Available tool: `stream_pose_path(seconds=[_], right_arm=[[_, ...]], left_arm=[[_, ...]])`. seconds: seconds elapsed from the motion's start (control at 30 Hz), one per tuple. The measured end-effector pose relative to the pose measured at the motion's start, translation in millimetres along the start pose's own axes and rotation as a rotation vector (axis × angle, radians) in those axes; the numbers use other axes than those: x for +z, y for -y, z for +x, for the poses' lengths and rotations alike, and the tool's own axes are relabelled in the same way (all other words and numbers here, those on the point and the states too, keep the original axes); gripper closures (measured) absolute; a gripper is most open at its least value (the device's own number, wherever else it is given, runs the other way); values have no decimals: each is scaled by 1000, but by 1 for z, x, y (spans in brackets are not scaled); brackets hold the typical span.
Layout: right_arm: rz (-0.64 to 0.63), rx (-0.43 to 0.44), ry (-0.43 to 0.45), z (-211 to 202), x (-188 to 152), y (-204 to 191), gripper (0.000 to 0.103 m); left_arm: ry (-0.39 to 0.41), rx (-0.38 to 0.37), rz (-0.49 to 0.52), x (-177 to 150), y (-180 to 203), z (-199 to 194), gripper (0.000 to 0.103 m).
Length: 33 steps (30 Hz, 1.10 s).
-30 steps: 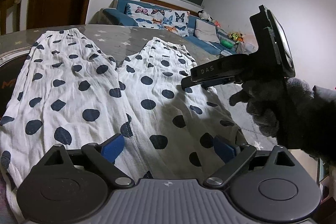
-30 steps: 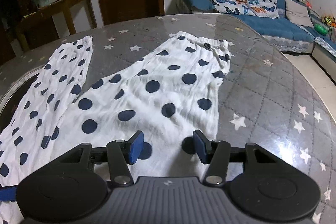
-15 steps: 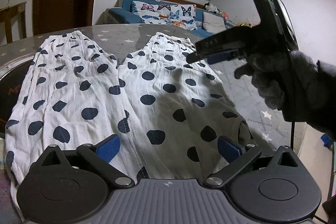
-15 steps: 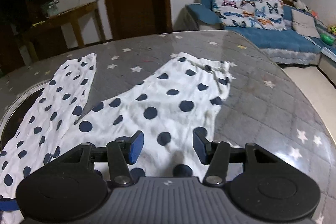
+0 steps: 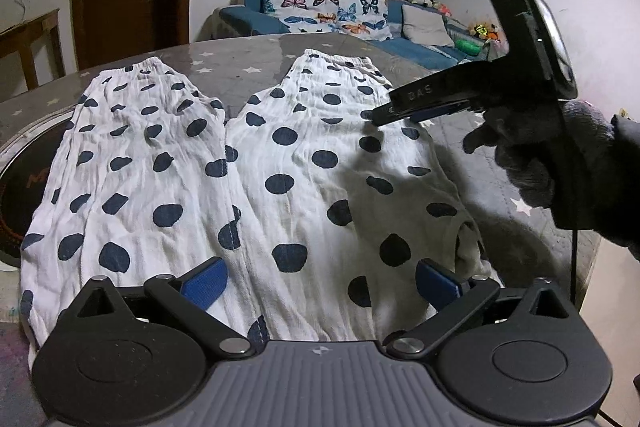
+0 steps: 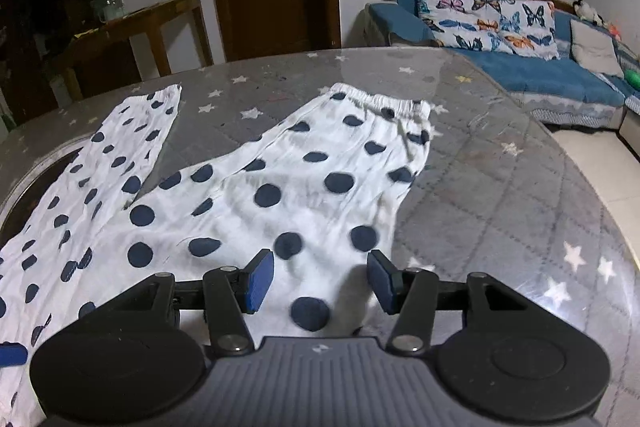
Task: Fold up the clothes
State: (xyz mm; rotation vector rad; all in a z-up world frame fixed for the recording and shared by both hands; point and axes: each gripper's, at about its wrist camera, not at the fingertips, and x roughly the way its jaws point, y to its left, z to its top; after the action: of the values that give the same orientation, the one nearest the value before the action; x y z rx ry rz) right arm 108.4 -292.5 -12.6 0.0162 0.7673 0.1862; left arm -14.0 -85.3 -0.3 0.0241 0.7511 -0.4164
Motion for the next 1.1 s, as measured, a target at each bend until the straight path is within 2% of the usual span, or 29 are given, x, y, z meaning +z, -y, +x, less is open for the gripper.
stream_pose_path(seconds=[0.23, 0.6, 0.73, 0.87, 1.1], right_arm=[[-12, 36, 62, 0, 18, 10, 50], [-79, 66, 61, 29, 42, 12, 50], [-127, 57, 48, 49, 61, 12, 50], [-131, 25, 17, 73, 72, 20, 50], [-68, -53, -1, 104, 87, 48, 50]], left_arm=[[1, 24, 15, 6, 7, -1, 1], [1, 12, 45, 13, 23, -2, 1], [10, -28, 65, 15, 31, -5, 1], [15, -99, 82, 16, 41, -8, 2], [-2, -182, 120, 10, 53, -10, 3]])
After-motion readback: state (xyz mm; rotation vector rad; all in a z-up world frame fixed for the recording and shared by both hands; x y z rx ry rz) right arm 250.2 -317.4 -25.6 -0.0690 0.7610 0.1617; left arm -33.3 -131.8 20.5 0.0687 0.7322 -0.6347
